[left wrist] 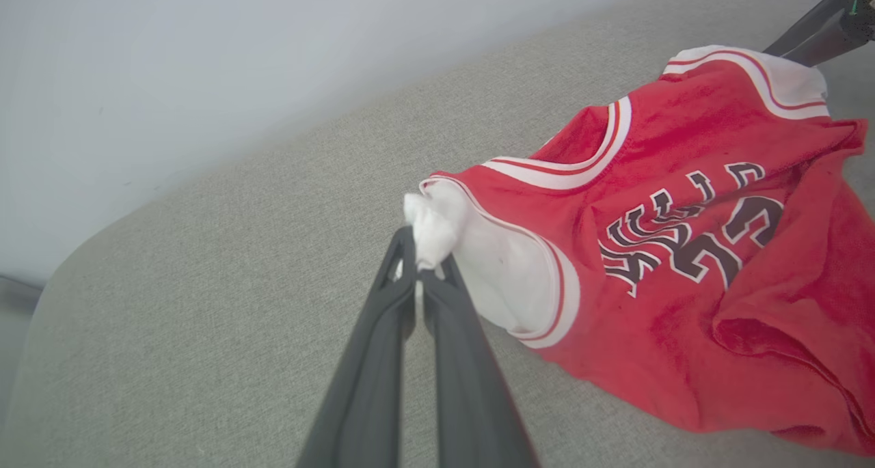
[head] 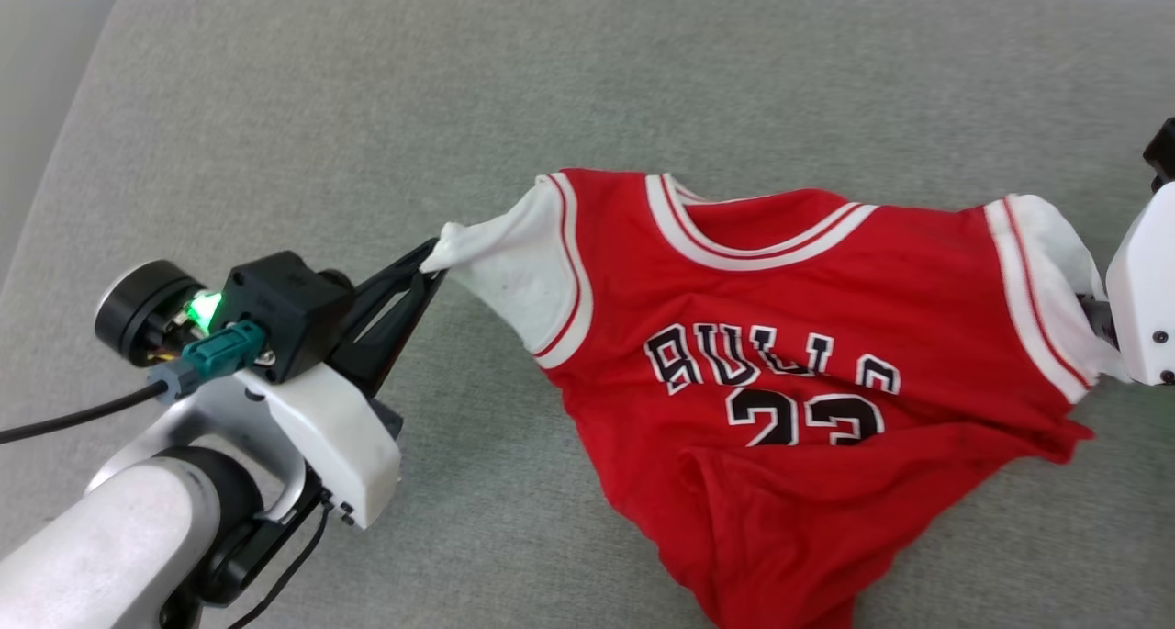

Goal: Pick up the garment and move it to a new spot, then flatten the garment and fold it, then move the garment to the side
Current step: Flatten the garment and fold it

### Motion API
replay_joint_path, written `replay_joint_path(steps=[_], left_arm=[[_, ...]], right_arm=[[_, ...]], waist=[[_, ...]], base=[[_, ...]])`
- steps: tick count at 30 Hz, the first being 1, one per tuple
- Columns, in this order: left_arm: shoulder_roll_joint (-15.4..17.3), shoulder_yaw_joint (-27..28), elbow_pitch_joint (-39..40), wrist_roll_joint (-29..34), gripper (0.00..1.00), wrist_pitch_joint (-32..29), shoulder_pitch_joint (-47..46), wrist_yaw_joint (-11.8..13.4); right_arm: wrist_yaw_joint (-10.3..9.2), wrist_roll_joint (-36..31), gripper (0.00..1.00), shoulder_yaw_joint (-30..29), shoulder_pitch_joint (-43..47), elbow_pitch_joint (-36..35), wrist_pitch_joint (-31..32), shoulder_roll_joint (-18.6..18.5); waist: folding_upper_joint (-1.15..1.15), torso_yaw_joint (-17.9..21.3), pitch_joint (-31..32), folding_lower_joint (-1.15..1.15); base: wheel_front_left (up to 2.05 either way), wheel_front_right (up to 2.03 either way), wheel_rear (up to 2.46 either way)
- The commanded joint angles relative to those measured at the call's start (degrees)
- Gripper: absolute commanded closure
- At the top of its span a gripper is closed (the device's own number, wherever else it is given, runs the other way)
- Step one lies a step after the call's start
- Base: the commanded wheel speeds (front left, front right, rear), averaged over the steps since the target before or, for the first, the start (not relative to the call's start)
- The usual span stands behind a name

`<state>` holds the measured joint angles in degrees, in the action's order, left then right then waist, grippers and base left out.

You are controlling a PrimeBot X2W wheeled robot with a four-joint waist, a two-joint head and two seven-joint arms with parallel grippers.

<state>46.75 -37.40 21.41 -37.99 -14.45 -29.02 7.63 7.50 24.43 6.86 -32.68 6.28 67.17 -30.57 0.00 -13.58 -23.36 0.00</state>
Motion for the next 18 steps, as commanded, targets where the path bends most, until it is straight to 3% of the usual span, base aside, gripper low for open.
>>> replay_joint_path(steps=[1,8,9,10,18], left_arm=[[-0.64,-0.07,0.08,0.33,1.00,0.53,-1.05,-0.24],[-2.30,-0.69,-1.04,0.56,1.00,1.49,-2.51,-1.04],[-2.44,-0.74,-1.24,0.65,1.00,1.58,-2.73,-1.14],[-2.60,-0.77,-1.47,0.67,1.00,1.61,-2.86,-1.19],[-2.20,-0.34,-4.17,0.59,1.00,2.26,-2.03,-0.45]], right_arm=[[-0.02,-0.13,0.00,0.37,-0.85,1.27,-0.24,-0.05],[-0.01,1.41,0.00,5.43,3.48,5.85,-0.36,-0.25],[-0.01,1.65,0.27,6.13,4.30,6.26,-0.39,-0.53],[-0.01,1.88,1.00,6.77,4.97,6.56,-0.57,-0.77],[-0.04,3.47,1.00,4.66,2.29,6.73,-8.07,-2.21]], waist=[[0.00,-1.77,-1.77,0.00],[0.00,-3.22,-3.32,0.00],[0.00,-3.27,-3.38,0.00],[0.00,-3.30,-3.37,0.00],[0.00,-1.64,-0.49,0.00]], base=[[0.00,0.00,0.00],[0.00,0.00,0.00],[0.00,0.00,0.00],[0.00,0.00,0.00],[0.00,0.00,0.00]])
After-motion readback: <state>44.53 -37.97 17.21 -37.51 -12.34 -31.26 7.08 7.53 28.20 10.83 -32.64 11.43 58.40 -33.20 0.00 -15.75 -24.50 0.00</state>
